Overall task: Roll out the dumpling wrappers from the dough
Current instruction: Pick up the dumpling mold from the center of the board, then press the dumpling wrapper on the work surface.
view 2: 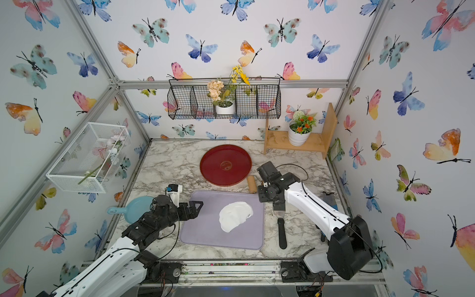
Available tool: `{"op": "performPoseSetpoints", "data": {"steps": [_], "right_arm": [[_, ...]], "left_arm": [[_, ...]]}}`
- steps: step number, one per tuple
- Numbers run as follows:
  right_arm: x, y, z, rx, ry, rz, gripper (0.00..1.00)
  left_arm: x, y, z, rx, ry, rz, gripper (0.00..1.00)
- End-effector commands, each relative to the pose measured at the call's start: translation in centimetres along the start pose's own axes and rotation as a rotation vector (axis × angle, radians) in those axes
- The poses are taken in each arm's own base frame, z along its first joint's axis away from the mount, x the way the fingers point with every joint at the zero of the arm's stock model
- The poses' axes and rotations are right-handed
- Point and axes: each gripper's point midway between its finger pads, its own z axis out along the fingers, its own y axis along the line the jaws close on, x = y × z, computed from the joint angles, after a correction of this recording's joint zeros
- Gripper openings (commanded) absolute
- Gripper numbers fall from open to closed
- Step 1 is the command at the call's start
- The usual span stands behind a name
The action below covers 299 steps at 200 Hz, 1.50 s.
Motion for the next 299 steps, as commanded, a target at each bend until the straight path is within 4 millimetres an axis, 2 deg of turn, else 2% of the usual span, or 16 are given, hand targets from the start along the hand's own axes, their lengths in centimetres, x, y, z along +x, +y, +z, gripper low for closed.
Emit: {"op": "performPoseSetpoints", "data": {"steps": [1, 36, 54, 86, 118, 179, 218, 284, 299], "right_arm": [[0.3, 3.0, 0.7, 0.024, 0.019, -0.099, 0.01], [1.4, 10.1, 2.2, -0.023, 0.026, -0.24, 0.01], [2.0, 12.8, 3.0, -0.029, 0.032, -0.29, 0.01], [3.1, 15.2, 4.0, 0.005, 0.035, -0.348, 0.01], [4.1, 15.8, 4.8, 0.037, 0.046, -0.365, 0.01], [4.6, 16.2, 5.6, 0.026, 0.069, -0.37, 0.01], [6.0, 16.7, 6.5, 0.019, 0.126, -0.398, 0.01], [7.1, 16.7, 7.1, 0.037, 0.175, -0.419, 0.01], [7.1, 16.9, 7.1, 0.034, 0.177, -0.422, 0.04]], "left_arm": [[-0.5, 1.6, -0.4, -0.101, -0.021, -0.042, 0.99], [-0.3, 2.3, -0.8, -0.126, -0.03, -0.067, 0.99], [-0.2, 2.4, -1.1, -0.129, -0.037, -0.072, 0.99], [-0.1, 2.5, -1.5, -0.134, -0.041, -0.075, 0.99], [0.0, 2.6, -1.7, -0.138, -0.042, -0.079, 0.99], [0.1, 2.7, -1.6, -0.14, -0.041, -0.08, 0.99], [0.2, 2.8, -1.6, -0.14, -0.043, -0.082, 0.99], [0.2, 2.8, -1.6, -0.141, -0.044, -0.083, 0.99], [0.2, 2.9, -1.6, -0.142, -0.044, -0.083, 0.99]]}}
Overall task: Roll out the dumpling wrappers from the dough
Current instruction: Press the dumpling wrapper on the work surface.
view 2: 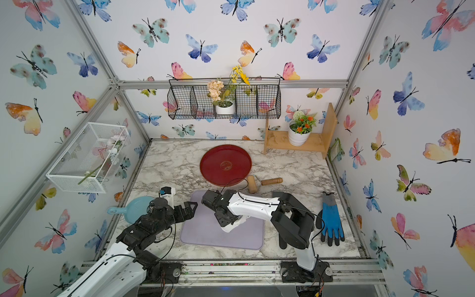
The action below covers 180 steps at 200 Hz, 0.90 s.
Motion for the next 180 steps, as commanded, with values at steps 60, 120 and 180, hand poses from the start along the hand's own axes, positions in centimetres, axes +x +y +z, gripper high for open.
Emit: {"op": "performPoseSetpoints", "data": {"steps": [60, 120, 180], "right_arm": [[-0.4, 1.0, -0.2, -0.013, 0.027, -0.008, 0.2], [-2.4, 0.7, -3.2, -0.032, -0.08, 0.045, 0.29], [-3.6, -2.7, -6.6, 0.009, -0.217, 0.148, 0.37]], "left_arm": [[0.0, 0.9, 0.1, -0.034, -0.018, -0.005, 0.99], [-0.4, -0.1, -0.2, -0.002, -0.013, 0.019, 0.99], [0.2, -4.0, -0.2, 0.103, 0.118, 0.082, 1.0]]}}
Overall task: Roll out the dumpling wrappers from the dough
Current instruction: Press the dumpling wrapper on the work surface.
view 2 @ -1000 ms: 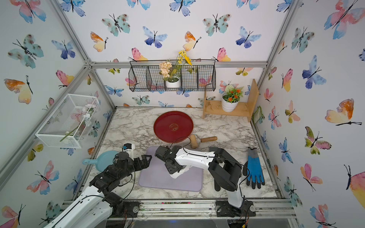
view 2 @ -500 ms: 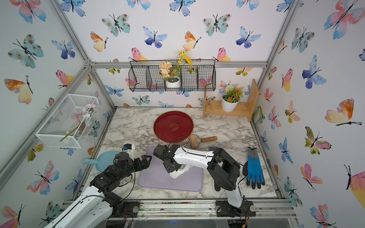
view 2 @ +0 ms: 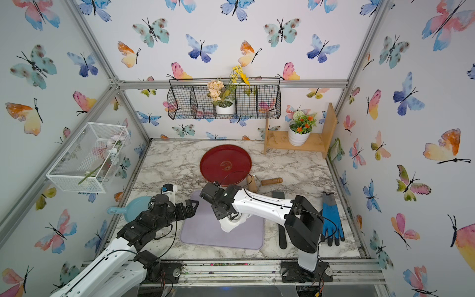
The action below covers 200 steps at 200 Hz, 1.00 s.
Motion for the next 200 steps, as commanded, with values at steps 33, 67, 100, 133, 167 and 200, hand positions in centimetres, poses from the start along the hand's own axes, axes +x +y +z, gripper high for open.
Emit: {"op": "performPoseSetpoints", "data": {"steps": [33, 67, 100, 133, 167, 200], "right_arm": [[0.6, -4.8, -1.0, 0.023, -0.055, 0.124, 0.36], [2.1, -6.3, -0.3, -0.038, -0.059, 0.176, 0.35], [3.4, -6.6, 0.7, -0.082, -0.05, 0.211, 0.31], [3.8, -6.1, 1.5, -0.138, -0.053, 0.229, 0.29], [3.7, -6.0, 2.2, -0.163, -0.056, 0.241, 0.28], [3.7, -6.3, 2.9, -0.163, -0.047, 0.254, 0.26]], "left_arm": [[2.6, -5.9, 1.0, 0.094, 0.162, 0.134, 1.0], [5.6, -8.5, 3.0, 0.093, 0.274, 0.188, 0.92], [7.8, -9.1, 4.6, 0.101, 0.326, 0.187, 0.8], [8.6, -9.2, 5.9, 0.096, 0.347, 0.183, 0.71], [9.1, -9.5, 7.2, 0.1, 0.364, 0.183, 0.63], [9.5, -9.8, 8.5, 0.092, 0.386, 0.189, 0.58]]}}
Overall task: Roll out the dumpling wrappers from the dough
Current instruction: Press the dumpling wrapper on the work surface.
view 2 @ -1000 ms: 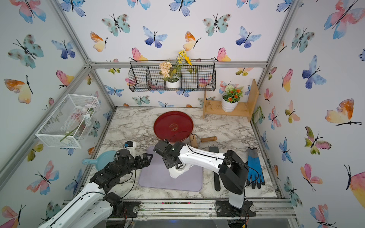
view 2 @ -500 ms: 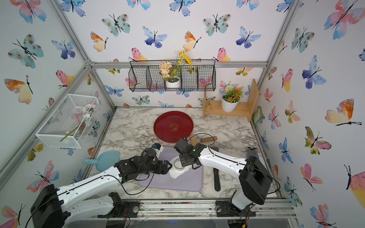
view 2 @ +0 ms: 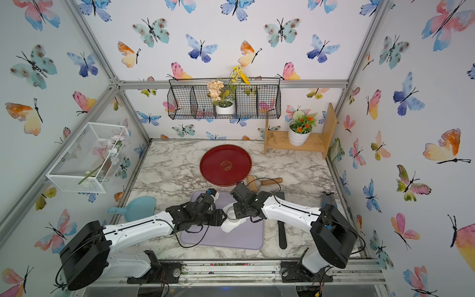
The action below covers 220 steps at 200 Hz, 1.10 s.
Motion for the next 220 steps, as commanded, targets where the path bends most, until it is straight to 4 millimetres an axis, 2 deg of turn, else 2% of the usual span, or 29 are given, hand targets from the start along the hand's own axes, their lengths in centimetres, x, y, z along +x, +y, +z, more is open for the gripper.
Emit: {"op": "performPoseSetpoints", "data": {"steps": [1, 47, 148, 220], "right_arm": [[0.1, 0.2, 0.7, -0.027, 0.008, 0.022, 0.26], [0.5, -0.4, 1.5, -0.022, 0.023, 0.033, 0.24], [0.9, -0.2, 2.8, -0.032, 0.053, 0.028, 0.22], [1.1, -0.1, 3.1, -0.034, 0.066, 0.026, 0.16]], "left_arm": [[-0.9, -1.1, 0.6, 0.026, -0.01, 0.01, 0.58], [-1.3, -1.6, 1.6, 0.031, -0.003, 0.006, 0.56], [-1.1, -1.4, 3.0, 0.02, 0.013, 0.008, 0.35], [-1.0, -1.4, 3.4, 0.02, 0.024, 0.011, 0.27]]}}
